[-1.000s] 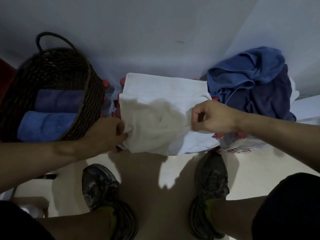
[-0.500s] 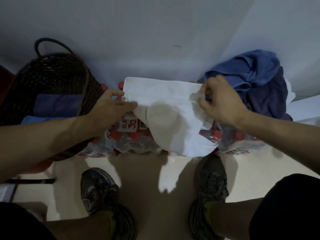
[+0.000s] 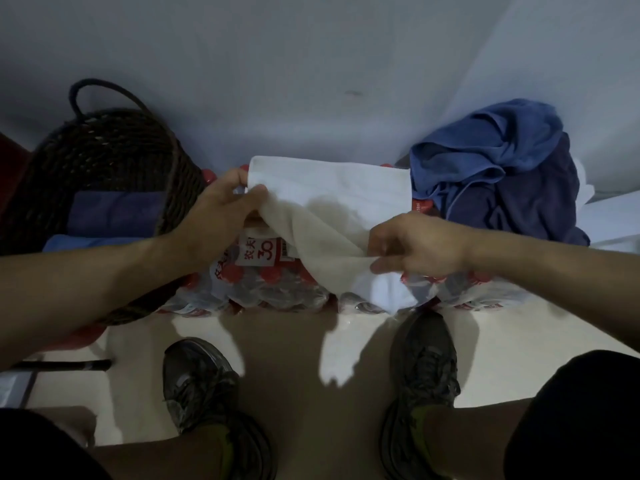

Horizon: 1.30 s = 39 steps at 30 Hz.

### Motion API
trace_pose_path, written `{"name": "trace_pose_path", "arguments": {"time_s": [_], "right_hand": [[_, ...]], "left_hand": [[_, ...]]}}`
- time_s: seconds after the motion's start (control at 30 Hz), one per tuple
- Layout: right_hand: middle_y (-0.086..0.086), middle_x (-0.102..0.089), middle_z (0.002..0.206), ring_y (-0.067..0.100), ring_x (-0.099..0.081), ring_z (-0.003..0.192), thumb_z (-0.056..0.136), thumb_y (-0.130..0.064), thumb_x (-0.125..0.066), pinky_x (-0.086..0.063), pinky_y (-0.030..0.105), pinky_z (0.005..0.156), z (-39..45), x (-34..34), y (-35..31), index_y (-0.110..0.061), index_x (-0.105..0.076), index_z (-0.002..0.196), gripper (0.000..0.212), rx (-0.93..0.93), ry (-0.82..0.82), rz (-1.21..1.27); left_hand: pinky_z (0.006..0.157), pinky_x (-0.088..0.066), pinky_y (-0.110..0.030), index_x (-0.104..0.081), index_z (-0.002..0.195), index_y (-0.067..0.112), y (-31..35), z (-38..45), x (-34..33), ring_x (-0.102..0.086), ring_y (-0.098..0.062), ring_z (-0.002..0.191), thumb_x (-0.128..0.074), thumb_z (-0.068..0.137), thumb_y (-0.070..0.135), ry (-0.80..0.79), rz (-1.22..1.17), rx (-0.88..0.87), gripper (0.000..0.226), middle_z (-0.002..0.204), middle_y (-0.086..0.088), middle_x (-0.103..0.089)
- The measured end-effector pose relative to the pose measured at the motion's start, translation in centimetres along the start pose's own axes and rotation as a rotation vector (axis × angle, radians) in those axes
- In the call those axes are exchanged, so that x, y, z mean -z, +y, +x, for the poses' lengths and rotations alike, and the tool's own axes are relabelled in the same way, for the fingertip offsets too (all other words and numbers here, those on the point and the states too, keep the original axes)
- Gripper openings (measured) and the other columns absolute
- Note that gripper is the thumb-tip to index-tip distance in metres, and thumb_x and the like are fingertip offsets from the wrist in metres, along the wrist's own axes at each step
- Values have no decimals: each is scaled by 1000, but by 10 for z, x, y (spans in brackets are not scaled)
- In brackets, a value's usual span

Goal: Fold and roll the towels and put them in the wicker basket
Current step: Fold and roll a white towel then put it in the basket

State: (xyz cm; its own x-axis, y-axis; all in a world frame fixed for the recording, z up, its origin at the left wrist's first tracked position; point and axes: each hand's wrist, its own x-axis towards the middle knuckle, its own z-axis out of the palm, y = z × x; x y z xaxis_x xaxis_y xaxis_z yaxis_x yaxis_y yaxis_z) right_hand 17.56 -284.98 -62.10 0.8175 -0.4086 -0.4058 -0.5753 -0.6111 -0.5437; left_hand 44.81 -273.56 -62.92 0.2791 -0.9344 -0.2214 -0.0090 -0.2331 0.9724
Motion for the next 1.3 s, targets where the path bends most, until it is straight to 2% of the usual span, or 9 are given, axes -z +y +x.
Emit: {"name": "trace_pose_path", "arguments": {"time_s": [0.17, 0.33, 0.47, 0.6, 0.73, 0.87, 1.03, 1.2, 1.3], "right_hand": [[-3, -66, 76, 28, -67, 70, 85, -22, -76, -57, 39, 70, -8, 32, 10, -22, -67, 82, 10, -77, -37, 244], [-11, -68, 83, 2, -61, 69, 85, -18, -74, -49, 22, 70, -6, 45, 24, -26, -67, 87, 11, -191, 183, 46], [1, -57, 90, 18, -56, 80, 80, -11, -68, -41, 27, 71, -1, 25, 15, -15, -65, 97, 18, -126, 540, -123], [-1, -57, 91, 17, -55, 80, 82, -32, -71, -48, 32, 73, -3, -3, -2, -19, -67, 96, 20, 185, 348, -198], [3, -52, 106, 23, -52, 95, 75, -58, -70, -47, 39, 81, 0, -29, 3, -18, -60, 120, 61, 133, 171, -409], [5, -55, 109, 26, -53, 96, 80, -45, -71, -47, 42, 83, 6, -30, 9, -19, -62, 117, 46, 147, 142, -380], [1, -65, 98, 23, -57, 90, 86, -26, -69, -47, 39, 78, 6, -20, 10, -17, -67, 102, 18, 126, 115, -192], [-12, -62, 76, 4, -57, 66, 85, -26, -74, -44, 19, 62, -1, -6, 14, -22, -65, 92, 13, -15, 107, 0], [-4, -70, 85, 13, -66, 75, 84, -18, -76, -55, 30, 73, -13, -3, 11, -21, -65, 89, 12, -102, 68, 160]], "left_hand": [[58, -57, -27, -54, 86, 28, -1, 6, 10, -66, -6, 74, -55, 97, 31, 75, 279, -68, 12, 85, 8, -67], [43, -54, -27, -55, 102, 13, 0, 8, 2, -66, -10, 53, -66, 90, 31, 231, 272, -5, 24, 77, -6, -70], [71, -61, -36, -53, 114, -2, -7, 8, -1, -72, -20, 77, -74, 80, 43, 102, 393, 210, 60, 90, -12, -72], [64, -56, -27, -53, 102, 15, -20, -7, -9, -65, -1, 69, -78, 71, 52, 71, 734, 126, 54, 78, 3, -70], [50, -48, -25, -65, 75, 18, -31, -24, -24, -61, -5, 60, -81, 61, 59, -180, 917, 52, 46, 66, 3, -66], [50, -36, -26, -56, 61, 15, -38, -28, -32, -48, -7, 53, -83, 67, 34, -214, 946, -96, 34, 62, 3, -55], [57, -43, -13, -58, 78, 20, -27, -23, -38, -55, -1, 62, -73, 81, 23, -100, 663, -144, 16, 71, 7, -60], [50, -53, -23, -52, 84, 26, 2, -27, -39, -61, -9, 54, -71, 84, 19, -74, 517, -140, 19, 68, 0, -70], [46, -54, -30, -50, 97, 21, 32, -30, -38, -66, -21, 51, -70, 85, 11, -171, 412, -80, 25, 66, -12, -70]]}}
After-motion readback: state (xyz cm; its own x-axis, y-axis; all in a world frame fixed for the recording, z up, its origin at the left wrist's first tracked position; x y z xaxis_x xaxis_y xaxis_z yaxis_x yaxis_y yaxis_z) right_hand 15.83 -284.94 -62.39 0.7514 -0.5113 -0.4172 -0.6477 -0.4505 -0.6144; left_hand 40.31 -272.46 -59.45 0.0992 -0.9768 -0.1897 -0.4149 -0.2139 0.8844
